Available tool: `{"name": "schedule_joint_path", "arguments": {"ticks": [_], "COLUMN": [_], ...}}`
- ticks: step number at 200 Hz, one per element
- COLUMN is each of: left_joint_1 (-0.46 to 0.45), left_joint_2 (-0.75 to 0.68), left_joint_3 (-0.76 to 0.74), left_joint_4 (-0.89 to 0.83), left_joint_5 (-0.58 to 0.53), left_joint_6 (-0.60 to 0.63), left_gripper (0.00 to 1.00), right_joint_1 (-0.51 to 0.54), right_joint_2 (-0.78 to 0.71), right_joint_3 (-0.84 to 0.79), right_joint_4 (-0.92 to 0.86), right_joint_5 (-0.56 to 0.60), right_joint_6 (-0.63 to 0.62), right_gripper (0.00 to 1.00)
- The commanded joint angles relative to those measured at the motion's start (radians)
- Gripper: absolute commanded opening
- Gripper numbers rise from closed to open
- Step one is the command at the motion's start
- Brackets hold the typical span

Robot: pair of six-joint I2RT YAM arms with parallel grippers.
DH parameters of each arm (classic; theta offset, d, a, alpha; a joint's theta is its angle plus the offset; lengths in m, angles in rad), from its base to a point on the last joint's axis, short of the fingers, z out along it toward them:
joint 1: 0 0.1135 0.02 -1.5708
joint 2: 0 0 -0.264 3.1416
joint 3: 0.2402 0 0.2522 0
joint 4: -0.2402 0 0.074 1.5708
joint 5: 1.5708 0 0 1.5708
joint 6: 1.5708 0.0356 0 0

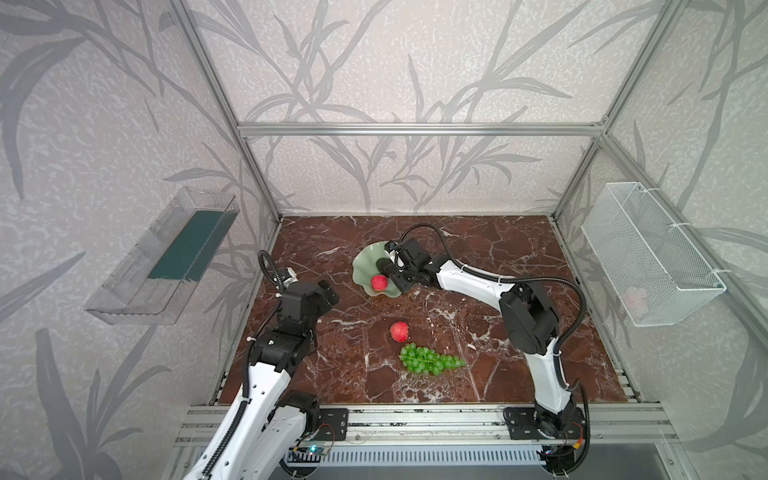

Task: Place and organize the fake fruits in the fruit bowl
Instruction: 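Place the avocado into the bowl with the right gripper and release, then grasp the remaining red apple with the left gripper while the right arm withdraws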

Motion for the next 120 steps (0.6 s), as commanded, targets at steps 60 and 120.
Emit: {"name": "schedule_joint_path", "arguments": {"ticks": [60, 120], "left_joint_1": [0.004, -0.155], "left_joint_2": [0.023, 0.114], "left_joint_3": [0.003, -0.003], "left_joint_4": [-0.017, -0.062], "left_joint_5": [0.249, 0.322], "left_joint_6": [0.01, -0.019], "left_gripper": [0.91, 0.88], "right_joint_1": [-0.022, -0.144], "right_joint_2": [-0.135, -0.548], "right_joint_3": [-0.021, -0.423], "right_joint_4": [0.003, 0.196], "right_joint_5": [-0.024, -0.125], "right_joint_6": [0.044, 0.287], "right_gripper": [0.83, 0.93]}}
